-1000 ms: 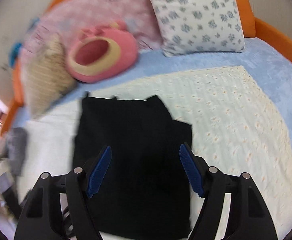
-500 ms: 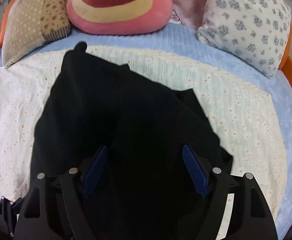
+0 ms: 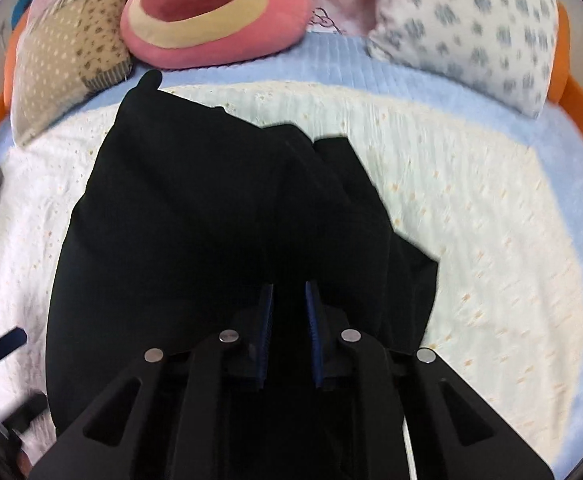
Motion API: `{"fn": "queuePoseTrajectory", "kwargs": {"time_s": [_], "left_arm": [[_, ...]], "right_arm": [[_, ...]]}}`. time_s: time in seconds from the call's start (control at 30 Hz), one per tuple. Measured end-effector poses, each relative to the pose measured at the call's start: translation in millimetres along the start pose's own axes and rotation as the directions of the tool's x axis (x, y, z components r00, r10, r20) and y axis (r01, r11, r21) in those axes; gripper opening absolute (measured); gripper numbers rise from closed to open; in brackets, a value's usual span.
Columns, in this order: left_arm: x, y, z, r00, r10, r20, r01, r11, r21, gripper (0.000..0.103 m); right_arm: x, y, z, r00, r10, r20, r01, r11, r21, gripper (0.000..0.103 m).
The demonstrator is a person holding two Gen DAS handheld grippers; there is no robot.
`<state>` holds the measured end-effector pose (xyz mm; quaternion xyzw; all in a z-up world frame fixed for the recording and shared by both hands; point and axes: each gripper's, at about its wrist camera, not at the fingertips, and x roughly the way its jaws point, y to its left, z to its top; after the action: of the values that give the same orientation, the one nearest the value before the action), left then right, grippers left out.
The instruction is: Fold large clothes
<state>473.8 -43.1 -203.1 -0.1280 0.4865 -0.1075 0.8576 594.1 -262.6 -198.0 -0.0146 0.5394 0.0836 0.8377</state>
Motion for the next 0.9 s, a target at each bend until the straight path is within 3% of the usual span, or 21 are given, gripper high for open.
{"fn": "queuePoseTrajectory", "kwargs": {"time_s": [0.2, 0.33, 0.43, 0.57, 0.6, 0.67, 0.7, 0.8, 0.9], "left_arm": [[16.2, 18.6, 24.9, 0.992, -0.114, -0.053, 0.108, 0.988, -0.108, 0.1], [46.5, 27.8, 25.4, 0.98, -0.156, -0.121, 0.13, 0.972, -0.197, 0.1], [52.9, 23.9, 23.3, 0.983, -0.15, -0.106, 0.127, 0.972, -0.196, 0.1], [54.9, 12.1, 27.2, 0.97, -0.217, -0.109, 0.194, 0.963, -0.187, 0.1], [54.4, 11.1, 29.0, 0.962, -0.25, -0.107, 0.227, 0.954, -0.194, 0.1], [54.6, 10.4, 29.1, 0.93, -0.349, -0.113, 0.317, 0.92, -0.228, 0.1], [55.4, 9.1, 30.0, 0.926, -0.36, -0.117, 0.327, 0.916, -0.232, 0.1], [63.8, 4.6, 34.3, 0.95, -0.279, -0.14, 0.25, 0.949, -0.193, 0.1], [79.1, 7.5, 37.7, 0.946, -0.284, -0.155, 0.246, 0.943, -0.224, 0.1]], "right_arm": [[8.5, -3.0, -15.8, 0.996, 0.012, 0.091, -0.014, 1.0, 0.018, 0.019], [10.8, -22.3, -19.2, 0.987, 0.114, 0.112, -0.122, 0.991, 0.062, 0.018], [12.0, -28.7, -22.1, 0.979, 0.153, 0.133, -0.162, 0.985, 0.058, 0.017], [13.3, -28.9, -32.9, 0.966, 0.156, 0.208, -0.162, 0.987, 0.009, 0.016], [13.9, -30.5, -35.6, 0.96, 0.167, 0.224, -0.172, 0.985, 0.007, 0.016], [14.5, -35.6, -39.4, 0.95, 0.192, 0.247, -0.2, 0.98, 0.007, 0.016], [14.9, -37.8, -40.1, 0.947, 0.202, 0.251, -0.211, 0.978, 0.007, 0.016], [16.0, -45.2, -41.7, 0.935, 0.24, 0.261, -0.252, 0.968, 0.014, 0.016], [15.8, -46.9, -43.6, 0.931, 0.248, 0.267, -0.261, 0.965, 0.014, 0.016]]}}
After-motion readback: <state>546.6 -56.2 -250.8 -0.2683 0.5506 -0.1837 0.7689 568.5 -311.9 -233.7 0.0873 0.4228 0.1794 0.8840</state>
